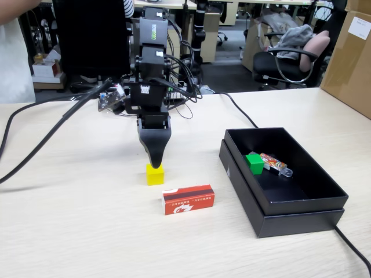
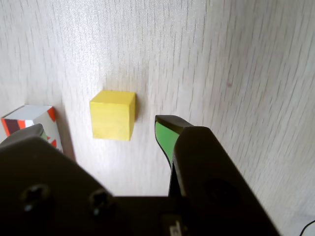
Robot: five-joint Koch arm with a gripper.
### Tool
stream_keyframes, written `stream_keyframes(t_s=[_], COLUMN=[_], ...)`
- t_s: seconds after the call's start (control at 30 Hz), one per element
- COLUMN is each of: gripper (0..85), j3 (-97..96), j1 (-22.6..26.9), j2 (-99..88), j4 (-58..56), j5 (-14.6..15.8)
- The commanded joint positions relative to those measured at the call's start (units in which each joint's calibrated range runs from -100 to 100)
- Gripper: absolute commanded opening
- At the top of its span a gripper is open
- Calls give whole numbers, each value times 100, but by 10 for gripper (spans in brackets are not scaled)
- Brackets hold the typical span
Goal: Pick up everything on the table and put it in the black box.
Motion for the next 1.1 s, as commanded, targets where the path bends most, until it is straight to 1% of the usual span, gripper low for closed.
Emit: stream_keyframes(t_s=[0.0, 0.17, 0.37, 0.43, 0.53, 0.67, 0.7, 0.8, 0.83, 1.0, 1.07], gripper=[441, 441, 434, 394, 274, 254, 230, 65, 36, 36, 36], j3=[437, 618, 627, 645, 709, 718, 718, 745, 745, 727, 772], j1=[15, 24, 63, 68, 54, 68, 68, 59, 54, 59, 107], j2=[195, 861, 1148, 1170, 1205, 1239, 1251, 1251, 1251, 1010, 712], j4=[142, 419, 531, 531, 531, 600, 600, 687, 730, 695, 419], j5=[15, 20, 15, 15, 5, -15, -5, 39, 44, 39, 63])
